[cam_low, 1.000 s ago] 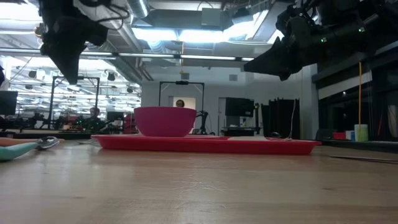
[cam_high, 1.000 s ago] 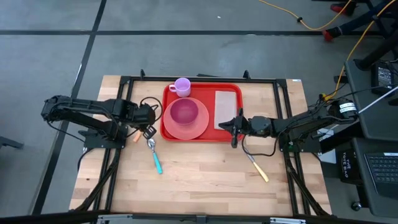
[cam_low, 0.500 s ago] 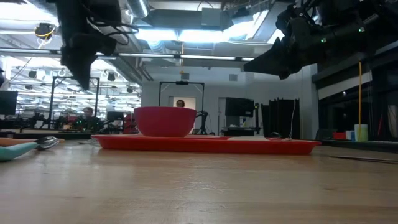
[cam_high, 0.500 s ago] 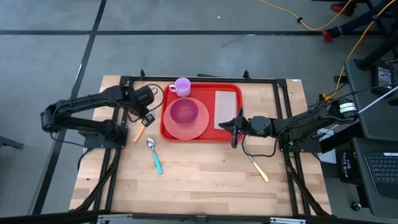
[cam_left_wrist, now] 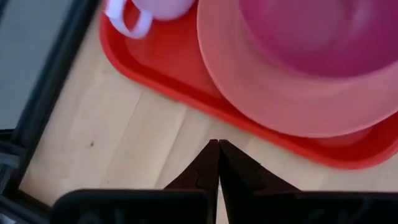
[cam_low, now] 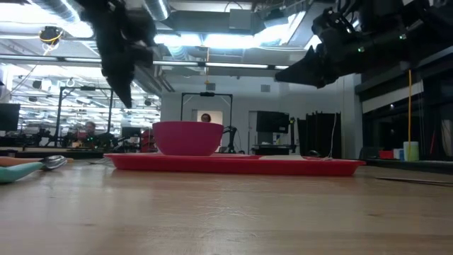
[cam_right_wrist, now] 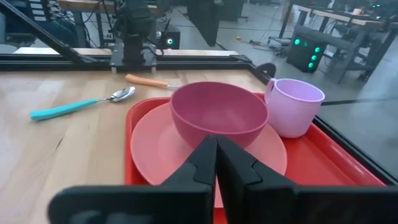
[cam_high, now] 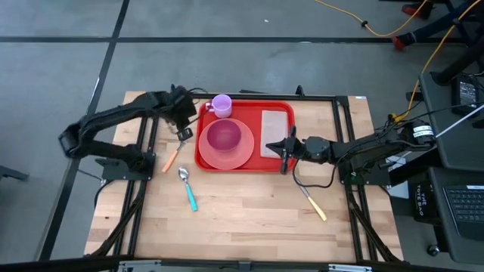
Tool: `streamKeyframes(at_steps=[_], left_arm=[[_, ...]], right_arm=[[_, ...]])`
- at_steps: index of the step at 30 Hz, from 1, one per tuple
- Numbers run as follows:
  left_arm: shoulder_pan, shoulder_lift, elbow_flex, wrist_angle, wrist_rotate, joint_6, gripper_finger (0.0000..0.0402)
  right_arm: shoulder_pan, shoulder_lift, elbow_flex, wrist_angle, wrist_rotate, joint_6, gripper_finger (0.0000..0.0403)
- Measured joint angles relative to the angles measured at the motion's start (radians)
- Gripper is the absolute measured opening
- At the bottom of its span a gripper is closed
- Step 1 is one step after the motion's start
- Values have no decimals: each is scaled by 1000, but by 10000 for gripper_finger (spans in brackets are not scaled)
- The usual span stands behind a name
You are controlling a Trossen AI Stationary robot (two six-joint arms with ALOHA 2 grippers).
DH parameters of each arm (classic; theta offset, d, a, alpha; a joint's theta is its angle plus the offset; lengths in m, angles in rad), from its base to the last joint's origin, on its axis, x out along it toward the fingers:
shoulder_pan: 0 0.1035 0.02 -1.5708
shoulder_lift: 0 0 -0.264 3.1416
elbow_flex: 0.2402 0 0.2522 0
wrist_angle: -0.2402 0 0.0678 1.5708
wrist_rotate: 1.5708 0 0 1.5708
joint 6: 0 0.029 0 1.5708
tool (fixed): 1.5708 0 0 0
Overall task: Set up tray
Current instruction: Put the orange fork on the brown napkin
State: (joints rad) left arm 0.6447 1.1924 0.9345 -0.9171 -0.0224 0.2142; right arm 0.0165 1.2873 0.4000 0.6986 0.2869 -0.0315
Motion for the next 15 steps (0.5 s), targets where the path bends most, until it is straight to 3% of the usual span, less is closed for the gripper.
streamKeyframes(at_steps=[8, 12, 15], left_arm=[[96, 333, 214, -237, 45, 281, 3], [148, 418, 268, -252, 165, 439, 3], [176, 452, 280, -250, 155, 516, 3]], right_arm=[[-6, 0, 0, -1, -1, 26, 12], [-6, 0, 0, -31, -2, 31, 6], [-6, 0, 0, -52, -2, 54, 10]])
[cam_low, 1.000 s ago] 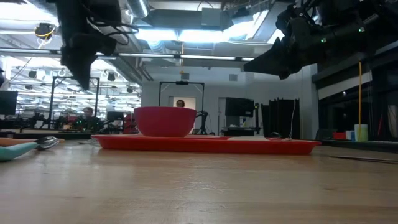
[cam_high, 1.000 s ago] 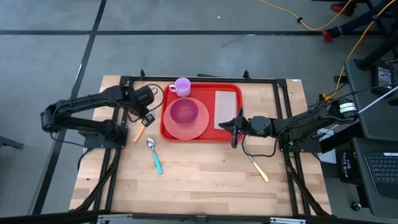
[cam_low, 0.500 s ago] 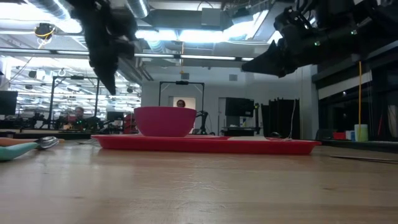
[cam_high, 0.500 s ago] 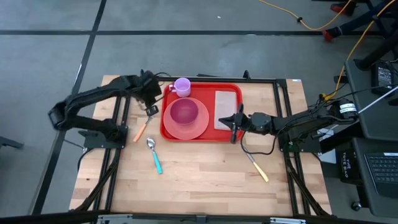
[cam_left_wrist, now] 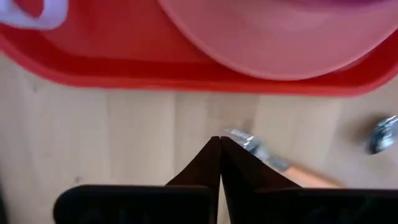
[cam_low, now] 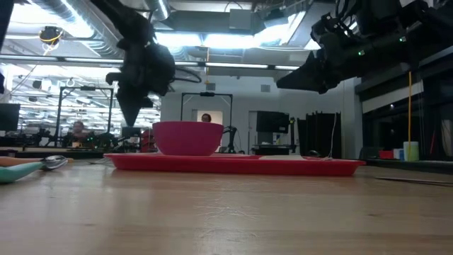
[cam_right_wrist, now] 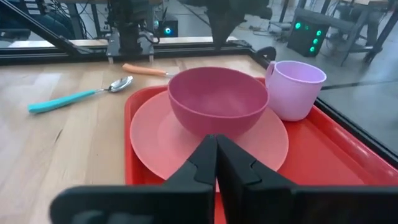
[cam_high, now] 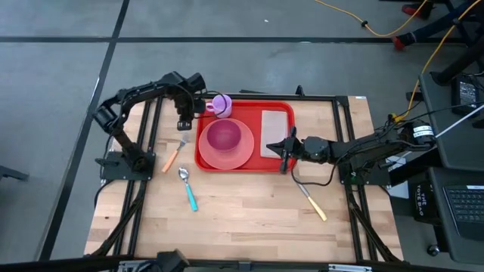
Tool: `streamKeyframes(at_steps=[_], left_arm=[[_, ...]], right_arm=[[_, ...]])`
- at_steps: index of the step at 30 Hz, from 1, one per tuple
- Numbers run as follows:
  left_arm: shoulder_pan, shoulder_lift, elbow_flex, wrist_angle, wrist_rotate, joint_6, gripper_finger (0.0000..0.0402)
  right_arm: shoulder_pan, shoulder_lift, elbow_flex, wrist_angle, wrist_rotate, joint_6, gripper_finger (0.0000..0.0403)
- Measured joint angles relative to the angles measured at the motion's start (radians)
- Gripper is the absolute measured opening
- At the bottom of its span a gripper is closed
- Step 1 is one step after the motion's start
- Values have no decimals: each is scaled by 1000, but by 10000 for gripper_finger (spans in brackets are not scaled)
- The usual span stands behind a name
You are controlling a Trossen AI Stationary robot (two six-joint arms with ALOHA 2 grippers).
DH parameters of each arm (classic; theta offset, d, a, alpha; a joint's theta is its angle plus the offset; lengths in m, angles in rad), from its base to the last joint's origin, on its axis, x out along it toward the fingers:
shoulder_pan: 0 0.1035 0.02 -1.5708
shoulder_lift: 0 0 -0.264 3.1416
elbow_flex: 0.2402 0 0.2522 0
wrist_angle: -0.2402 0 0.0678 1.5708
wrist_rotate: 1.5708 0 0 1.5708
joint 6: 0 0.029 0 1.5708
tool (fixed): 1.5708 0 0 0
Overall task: Set up tray
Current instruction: Put the orange fork on the brown napkin
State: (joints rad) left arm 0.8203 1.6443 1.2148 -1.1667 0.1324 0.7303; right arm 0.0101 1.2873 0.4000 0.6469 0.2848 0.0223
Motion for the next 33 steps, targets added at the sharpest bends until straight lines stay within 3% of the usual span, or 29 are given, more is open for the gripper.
streamKeyframes(at_steps=[5, 7, 17, 26, 33], left_arm=[[20, 34, 0, -6, -158, 34, 3], [24, 42, 0, -10, -174, 50, 3], [27, 45, 0, -46, -57, 241, 3], [27, 45, 0, 16, -59, 139, 3], [4, 45, 0, 37, -63, 143, 4]], right_arm=[[0, 0, 0, 1, 0, 0, 25], [0, 0, 0, 1, 0, -2, 26], [0, 0, 0, 24, 1, -65, 27], [-5, 0, 0, 71, 2, -136, 6], [-21, 0, 0, 69, 2, -132, 22]])
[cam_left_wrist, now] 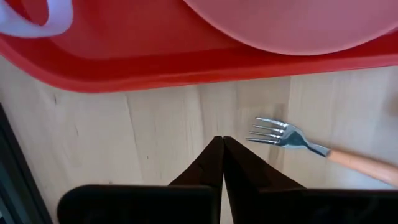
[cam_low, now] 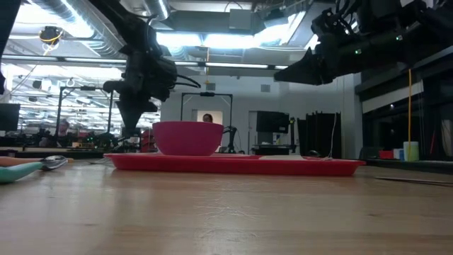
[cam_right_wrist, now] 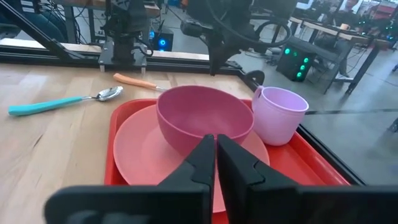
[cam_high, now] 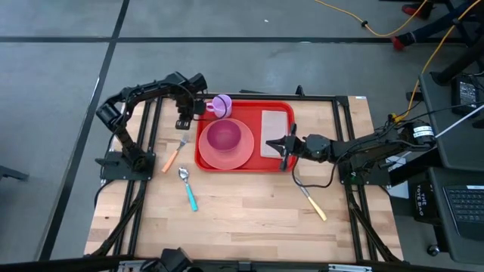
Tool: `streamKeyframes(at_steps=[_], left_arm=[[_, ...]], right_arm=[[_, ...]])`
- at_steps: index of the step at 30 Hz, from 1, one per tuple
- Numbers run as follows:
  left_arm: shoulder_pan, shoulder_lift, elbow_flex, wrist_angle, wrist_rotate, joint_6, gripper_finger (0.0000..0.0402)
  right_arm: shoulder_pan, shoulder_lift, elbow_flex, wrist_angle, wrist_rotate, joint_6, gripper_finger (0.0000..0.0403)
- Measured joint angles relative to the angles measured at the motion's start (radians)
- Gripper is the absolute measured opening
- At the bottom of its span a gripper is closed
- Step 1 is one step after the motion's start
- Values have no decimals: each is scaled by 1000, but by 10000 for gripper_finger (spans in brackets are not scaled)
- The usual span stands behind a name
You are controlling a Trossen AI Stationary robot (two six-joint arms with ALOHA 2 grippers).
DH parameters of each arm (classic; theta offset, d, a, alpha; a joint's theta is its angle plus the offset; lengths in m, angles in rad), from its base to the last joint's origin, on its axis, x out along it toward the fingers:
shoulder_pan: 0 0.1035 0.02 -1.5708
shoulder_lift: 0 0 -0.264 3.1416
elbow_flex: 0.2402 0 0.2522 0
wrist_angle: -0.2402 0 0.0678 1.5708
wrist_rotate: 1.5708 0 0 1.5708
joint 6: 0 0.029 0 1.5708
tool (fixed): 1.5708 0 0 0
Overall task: Set up tray
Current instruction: Put the orange fork on the brown napkin
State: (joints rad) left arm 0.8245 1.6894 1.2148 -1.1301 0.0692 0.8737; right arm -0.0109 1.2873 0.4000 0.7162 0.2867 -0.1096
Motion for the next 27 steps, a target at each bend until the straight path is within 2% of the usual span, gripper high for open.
streamKeyframes(at_steps=[5, 10, 19, 27], left_arm=[[-18, 0, 0, 0, -50, -64, 19], [-26, 0, 0, 1, -129, -129, 60], [-26, -1, 0, -3, -129, -120, 145], [-27, -1, 0, -18, -44, -110, 152]], right_arm=[[0, 0, 0, -1, 0, 0, 25], [0, 0, 0, -1, 0, 0, 13], [0, 0, 0, -2, 0, 0, 18], [0, 0, 0, -3, 0, -4, 14]])
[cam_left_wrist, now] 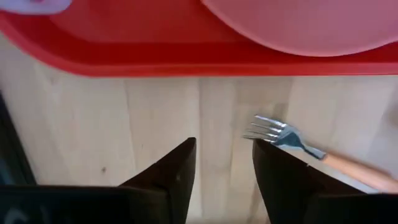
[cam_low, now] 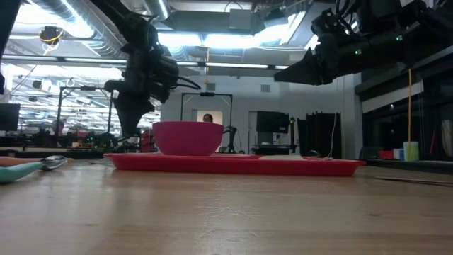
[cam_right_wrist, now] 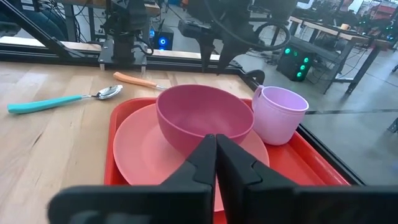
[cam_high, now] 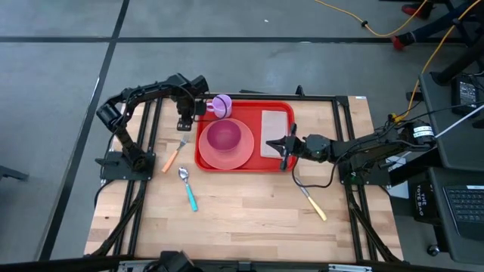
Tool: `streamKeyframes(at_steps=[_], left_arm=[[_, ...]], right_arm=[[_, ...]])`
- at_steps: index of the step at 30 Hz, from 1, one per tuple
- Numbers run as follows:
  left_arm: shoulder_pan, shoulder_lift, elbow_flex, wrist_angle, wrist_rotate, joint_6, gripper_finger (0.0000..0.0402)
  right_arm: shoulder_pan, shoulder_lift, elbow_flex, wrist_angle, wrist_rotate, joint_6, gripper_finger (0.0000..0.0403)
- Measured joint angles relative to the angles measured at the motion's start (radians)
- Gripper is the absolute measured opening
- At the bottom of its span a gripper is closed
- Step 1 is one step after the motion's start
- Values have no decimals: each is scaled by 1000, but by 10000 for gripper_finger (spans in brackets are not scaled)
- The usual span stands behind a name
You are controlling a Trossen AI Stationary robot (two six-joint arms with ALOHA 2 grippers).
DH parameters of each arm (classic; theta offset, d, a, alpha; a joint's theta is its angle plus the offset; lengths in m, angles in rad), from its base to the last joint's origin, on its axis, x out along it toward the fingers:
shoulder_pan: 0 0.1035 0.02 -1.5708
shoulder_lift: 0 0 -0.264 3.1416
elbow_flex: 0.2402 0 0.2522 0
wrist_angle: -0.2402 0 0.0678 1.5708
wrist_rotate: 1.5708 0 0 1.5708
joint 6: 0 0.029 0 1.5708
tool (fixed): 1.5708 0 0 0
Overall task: Set up tray
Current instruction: Put the orange fork on the brown napkin
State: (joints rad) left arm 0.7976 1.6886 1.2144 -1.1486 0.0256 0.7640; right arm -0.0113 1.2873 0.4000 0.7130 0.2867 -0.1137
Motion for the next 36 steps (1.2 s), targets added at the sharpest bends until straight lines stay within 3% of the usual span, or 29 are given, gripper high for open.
streamKeyframes(at_steps=[22, 36], left_arm=[[-44, -1, -52, -3, 1, 85, 143], [-42, 0, -123, 56, -1, 117, 143]], right_arm=[[0, 0, 0, -9, 0, -4, 6], [0, 0, 0, -9, 0, -4, 29]])
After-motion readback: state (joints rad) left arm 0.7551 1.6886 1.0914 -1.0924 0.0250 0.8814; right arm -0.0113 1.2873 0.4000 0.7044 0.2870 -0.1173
